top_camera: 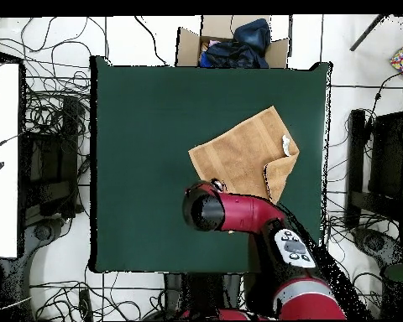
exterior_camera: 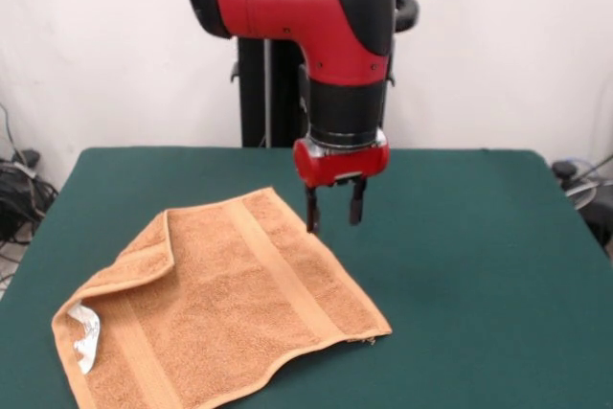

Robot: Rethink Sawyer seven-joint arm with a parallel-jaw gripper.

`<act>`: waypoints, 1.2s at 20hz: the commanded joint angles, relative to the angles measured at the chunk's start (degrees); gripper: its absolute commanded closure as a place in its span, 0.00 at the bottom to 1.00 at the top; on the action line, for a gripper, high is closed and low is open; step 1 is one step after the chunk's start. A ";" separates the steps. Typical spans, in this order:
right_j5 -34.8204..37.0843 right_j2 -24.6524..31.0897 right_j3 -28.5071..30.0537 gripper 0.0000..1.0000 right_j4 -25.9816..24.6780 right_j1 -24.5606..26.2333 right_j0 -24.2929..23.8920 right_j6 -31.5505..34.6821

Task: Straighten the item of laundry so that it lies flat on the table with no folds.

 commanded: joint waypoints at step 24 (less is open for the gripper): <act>-5.64 5.49 -17.82 0.00 -6.31 22.06 -3.56 4.91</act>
